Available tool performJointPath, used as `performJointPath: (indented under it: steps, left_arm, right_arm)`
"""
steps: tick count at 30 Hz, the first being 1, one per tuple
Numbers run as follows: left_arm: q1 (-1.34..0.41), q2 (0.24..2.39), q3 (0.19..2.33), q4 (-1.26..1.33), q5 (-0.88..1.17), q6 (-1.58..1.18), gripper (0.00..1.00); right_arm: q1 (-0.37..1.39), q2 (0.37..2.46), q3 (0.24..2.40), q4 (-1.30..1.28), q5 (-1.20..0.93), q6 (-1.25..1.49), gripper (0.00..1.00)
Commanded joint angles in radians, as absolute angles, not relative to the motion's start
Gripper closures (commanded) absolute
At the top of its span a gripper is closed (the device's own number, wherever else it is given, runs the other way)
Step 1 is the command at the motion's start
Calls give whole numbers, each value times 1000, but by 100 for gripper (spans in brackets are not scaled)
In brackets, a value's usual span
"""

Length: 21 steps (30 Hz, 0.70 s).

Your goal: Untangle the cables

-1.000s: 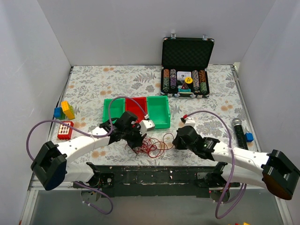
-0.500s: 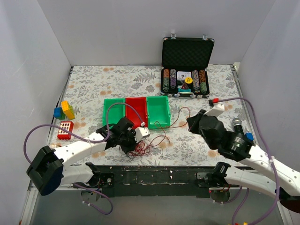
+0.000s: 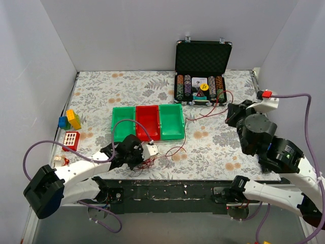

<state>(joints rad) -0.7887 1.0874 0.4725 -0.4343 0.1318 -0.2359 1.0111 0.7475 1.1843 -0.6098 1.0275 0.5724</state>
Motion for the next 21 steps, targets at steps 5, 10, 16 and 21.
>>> performJointPath:
  steps: [5,10,16,21]
  left_arm:
    - [-787,1036,376,-463,-41,-150,100]
    - [-785,1022,330,-472,-57,-121,100]
    - [-787,1032,330,-460,-83,-98,100]
    - [-785,1008,308,-477,-126,-65,100]
  right_arm:
    - [1015,795,1379,-511,1336,336,99]
    - [1017,735,1332,-132,1420,4,99]
    - [1015,799,1388,86,1430,-248,99]
    - [1015,853,1428,362,1430,-541,99]
